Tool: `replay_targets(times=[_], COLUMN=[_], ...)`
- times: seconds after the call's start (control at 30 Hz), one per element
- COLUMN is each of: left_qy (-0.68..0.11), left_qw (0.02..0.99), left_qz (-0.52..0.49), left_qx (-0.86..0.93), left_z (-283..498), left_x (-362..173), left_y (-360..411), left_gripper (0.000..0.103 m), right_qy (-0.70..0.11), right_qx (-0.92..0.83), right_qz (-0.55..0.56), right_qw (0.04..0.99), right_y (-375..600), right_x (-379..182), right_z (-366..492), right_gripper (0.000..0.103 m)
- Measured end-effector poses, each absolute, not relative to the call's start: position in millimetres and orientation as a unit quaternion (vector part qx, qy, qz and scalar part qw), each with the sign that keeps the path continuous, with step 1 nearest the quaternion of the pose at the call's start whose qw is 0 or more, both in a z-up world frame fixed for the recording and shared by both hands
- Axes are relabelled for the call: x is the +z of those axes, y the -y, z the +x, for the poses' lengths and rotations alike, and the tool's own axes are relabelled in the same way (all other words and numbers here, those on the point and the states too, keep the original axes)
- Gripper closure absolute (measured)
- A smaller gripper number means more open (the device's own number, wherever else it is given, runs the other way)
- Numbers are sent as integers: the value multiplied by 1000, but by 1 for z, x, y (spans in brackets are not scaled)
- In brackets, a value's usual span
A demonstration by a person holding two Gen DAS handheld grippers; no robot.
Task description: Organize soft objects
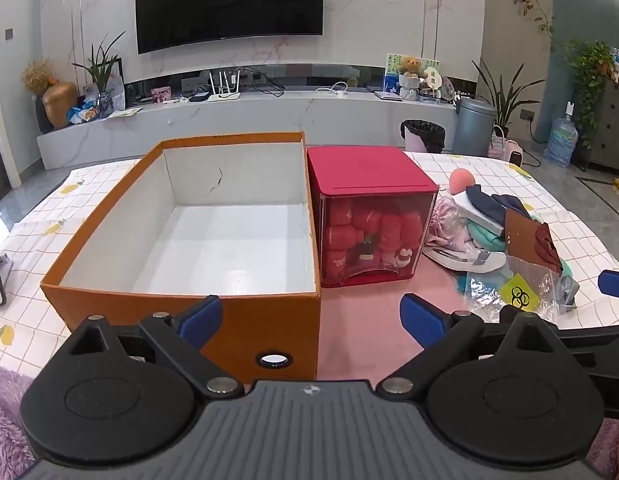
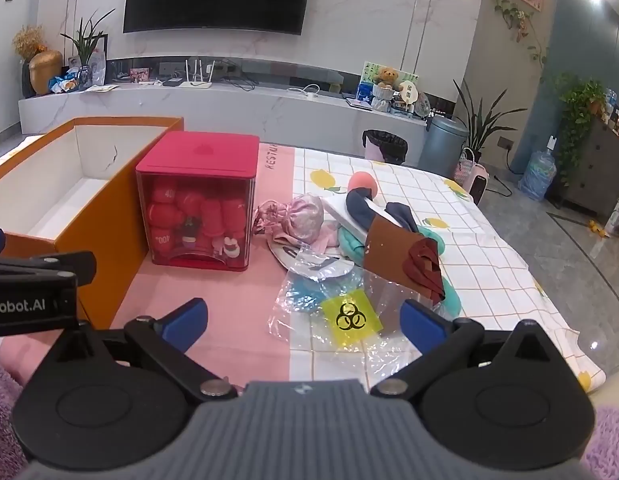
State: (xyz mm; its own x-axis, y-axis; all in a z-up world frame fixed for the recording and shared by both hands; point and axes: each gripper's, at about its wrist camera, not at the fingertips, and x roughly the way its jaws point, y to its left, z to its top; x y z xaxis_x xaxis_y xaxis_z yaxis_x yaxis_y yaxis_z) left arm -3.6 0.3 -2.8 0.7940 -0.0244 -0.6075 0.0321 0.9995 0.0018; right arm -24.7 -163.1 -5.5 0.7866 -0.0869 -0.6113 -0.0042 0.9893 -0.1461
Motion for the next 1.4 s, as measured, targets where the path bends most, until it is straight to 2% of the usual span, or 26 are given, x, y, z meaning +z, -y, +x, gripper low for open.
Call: replay_targets(times=[1.4], left_qy=[-324], left_qw=[946], left_qz=[7], left_qx=[-16], left_z=[-3], left_x=[-7], left_y=[1], left_gripper=[0], right_qy=[-335], right_qx=[-23], right_qz=[-74], right_qw=[939], right_y=[163], right_x=[-8], right_z=[-25], right_gripper=[3])
